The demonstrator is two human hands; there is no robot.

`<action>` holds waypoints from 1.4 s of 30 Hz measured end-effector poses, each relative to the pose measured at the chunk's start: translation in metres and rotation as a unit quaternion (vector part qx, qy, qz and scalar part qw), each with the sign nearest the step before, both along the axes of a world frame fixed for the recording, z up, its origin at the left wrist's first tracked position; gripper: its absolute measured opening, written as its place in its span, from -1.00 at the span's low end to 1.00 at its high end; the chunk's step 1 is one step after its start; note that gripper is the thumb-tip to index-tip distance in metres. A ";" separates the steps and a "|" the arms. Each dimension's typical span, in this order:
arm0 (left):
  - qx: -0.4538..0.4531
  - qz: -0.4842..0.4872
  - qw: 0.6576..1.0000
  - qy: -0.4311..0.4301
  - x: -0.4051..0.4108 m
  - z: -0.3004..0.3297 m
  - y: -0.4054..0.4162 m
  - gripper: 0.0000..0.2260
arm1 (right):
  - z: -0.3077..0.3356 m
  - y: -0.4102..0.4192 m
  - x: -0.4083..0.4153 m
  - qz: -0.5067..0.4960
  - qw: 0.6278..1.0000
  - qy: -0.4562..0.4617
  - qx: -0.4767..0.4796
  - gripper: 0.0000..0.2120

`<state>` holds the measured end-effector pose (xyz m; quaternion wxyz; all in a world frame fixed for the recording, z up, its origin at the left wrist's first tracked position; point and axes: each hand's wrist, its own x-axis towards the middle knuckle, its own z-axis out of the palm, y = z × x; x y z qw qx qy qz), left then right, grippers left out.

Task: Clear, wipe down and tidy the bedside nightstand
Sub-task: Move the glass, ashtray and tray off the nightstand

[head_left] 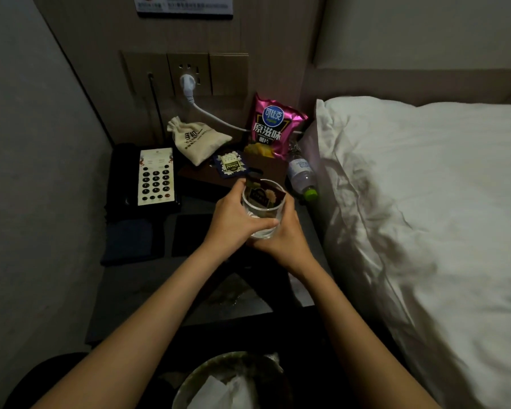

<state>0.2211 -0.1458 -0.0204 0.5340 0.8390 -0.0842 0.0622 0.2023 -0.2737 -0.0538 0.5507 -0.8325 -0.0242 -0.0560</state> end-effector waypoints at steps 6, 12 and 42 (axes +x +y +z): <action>-0.009 -0.061 0.998 -0.026 -0.021 0.035 -0.049 -0.42 | 0.037 -0.052 -0.031 -0.029 0.999 -0.041 0.006 -0.02; -0.042 -0.116 0.992 -0.033 -0.042 0.064 -0.113 -0.39 | 0.075 -0.115 -0.068 -0.070 0.996 -0.063 0.000 -0.11; -0.074 -0.239 0.966 0.066 -0.068 0.057 -0.261 -0.51 | 0.094 -0.222 -0.112 -0.274 0.960 0.045 0.027 0.05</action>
